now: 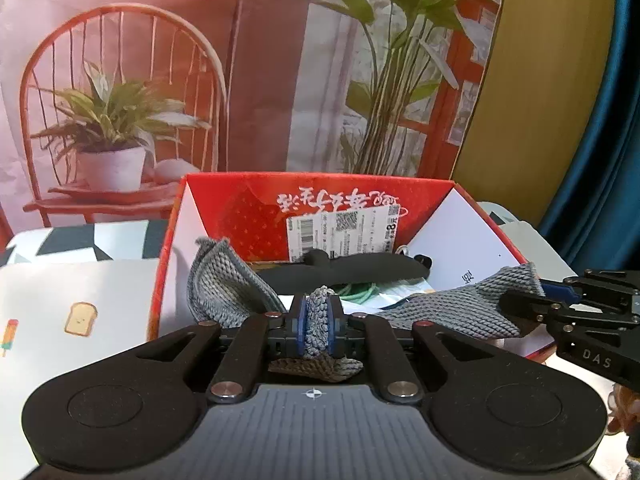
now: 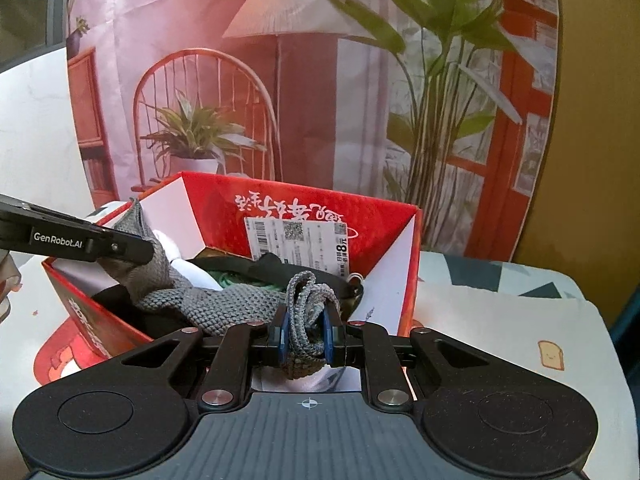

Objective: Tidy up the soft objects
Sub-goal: 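Lift the gray glove over the box and open the right gripper, then lower the right gripper and grasp the green tasseled pouch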

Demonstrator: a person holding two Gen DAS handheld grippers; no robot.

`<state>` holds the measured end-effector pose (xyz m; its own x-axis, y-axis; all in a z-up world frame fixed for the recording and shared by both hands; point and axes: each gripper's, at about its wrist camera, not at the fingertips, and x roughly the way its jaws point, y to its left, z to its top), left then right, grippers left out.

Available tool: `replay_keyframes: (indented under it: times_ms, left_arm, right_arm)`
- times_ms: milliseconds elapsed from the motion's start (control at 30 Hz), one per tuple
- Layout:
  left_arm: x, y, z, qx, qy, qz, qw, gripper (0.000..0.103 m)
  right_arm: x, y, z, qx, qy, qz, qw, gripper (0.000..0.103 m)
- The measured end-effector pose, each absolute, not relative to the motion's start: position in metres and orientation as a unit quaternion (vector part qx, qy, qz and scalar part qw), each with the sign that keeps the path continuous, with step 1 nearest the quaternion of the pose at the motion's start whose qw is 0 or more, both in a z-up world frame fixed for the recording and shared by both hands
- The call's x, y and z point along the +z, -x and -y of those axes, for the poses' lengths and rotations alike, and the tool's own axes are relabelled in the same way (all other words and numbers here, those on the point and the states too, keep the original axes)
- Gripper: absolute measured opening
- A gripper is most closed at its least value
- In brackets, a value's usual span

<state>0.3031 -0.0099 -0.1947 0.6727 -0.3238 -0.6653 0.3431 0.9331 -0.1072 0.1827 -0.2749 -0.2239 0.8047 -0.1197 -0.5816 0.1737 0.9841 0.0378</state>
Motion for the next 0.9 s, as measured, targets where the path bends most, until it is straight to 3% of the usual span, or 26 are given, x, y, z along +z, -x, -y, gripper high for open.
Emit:
replay_keyframes:
  times_ms: [67, 100, 133, 233, 433, 567, 700, 900]
  left_arm:
    - [-0.191, -0.302, 0.010, -0.183, -0.017, -0.357, 0.916, 0.031]
    - [-0.188, -0.300, 0.009, -0.184, -0.018, -0.351, 0.918, 0.050]
    - [-0.186, -0.297, 0.008, -0.183, -0.019, -0.345, 0.920, 0.064]
    - [-0.176, -0.288, 0.005, -0.182, -0.026, -0.327, 0.927, 0.070]
    - [-0.161, -0.259, 0.001, -0.178, -0.025, -0.297, 0.938, 0.090]
    - [-0.162, -0.234, -0.002, -0.177, -0.021, -0.291, 0.940, 0.093]
    - [-0.172, -0.209, -0.006, -0.179, -0.013, -0.294, 0.939, 0.096]
    - [-0.210, -0.172, -0.006, -0.181, -0.016, -0.327, 0.927, 0.097]
  right_arm:
    - [-0.222, -0.181, 0.277, -0.080, -0.043, -0.298, 0.950, 0.021]
    - [-0.221, -0.179, 0.277, -0.084, -0.042, -0.296, 0.951, 0.024]
    - [-0.220, -0.178, 0.278, -0.087, -0.041, -0.293, 0.951, 0.025]
    - [-0.215, -0.171, 0.280, -0.090, -0.042, -0.279, 0.955, 0.031]
    - [-0.204, -0.151, 0.283, -0.091, -0.050, -0.248, 0.963, 0.062]
    - [-0.199, -0.133, 0.283, -0.087, -0.058, -0.232, 0.967, 0.086]
    - [-0.202, -0.109, 0.280, -0.077, -0.068, -0.229, 0.968, 0.098]
    - [-0.232, -0.071, 0.271, -0.066, -0.085, -0.264, 0.958, 0.102]
